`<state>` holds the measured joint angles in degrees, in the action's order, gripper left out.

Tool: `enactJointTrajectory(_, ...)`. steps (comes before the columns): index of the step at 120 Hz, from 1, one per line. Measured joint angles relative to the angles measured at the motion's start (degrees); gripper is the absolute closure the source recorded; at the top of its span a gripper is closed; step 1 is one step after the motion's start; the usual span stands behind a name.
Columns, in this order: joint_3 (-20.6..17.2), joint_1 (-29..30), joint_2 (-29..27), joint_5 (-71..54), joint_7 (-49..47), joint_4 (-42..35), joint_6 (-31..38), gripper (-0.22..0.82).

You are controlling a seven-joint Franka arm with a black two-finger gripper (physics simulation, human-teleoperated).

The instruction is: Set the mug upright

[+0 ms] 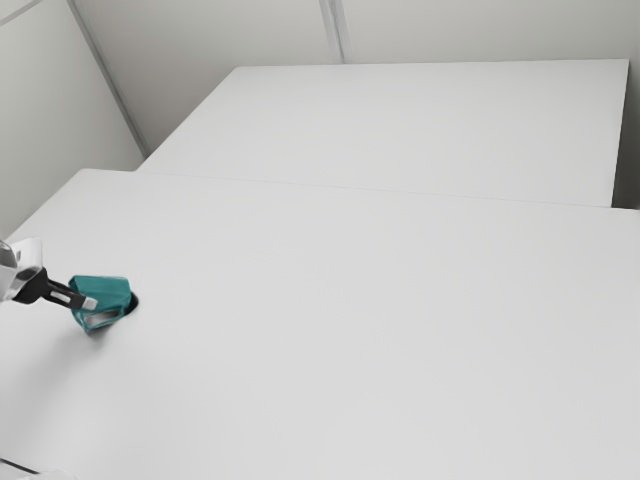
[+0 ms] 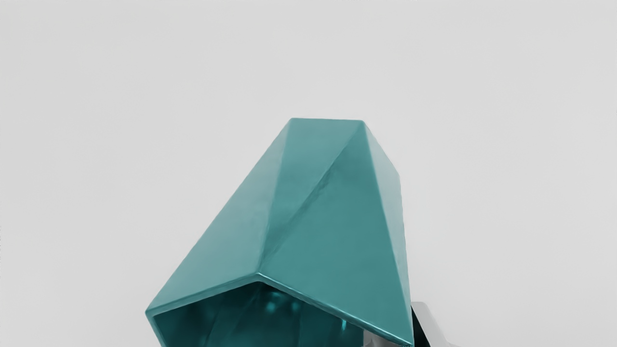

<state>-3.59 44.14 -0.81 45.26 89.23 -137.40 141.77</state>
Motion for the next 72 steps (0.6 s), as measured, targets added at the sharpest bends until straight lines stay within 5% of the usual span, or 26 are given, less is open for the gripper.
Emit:
enactJointTrajectory(51, -1.67, -1.78, -5.42, -2.5, 0.34, -0.34, 0.65, 0.78)
enactJointTrajectory(72, -1.62, -9.37, -6.99, -5.38, -3.19, -0.39, -0.33, 0.79)
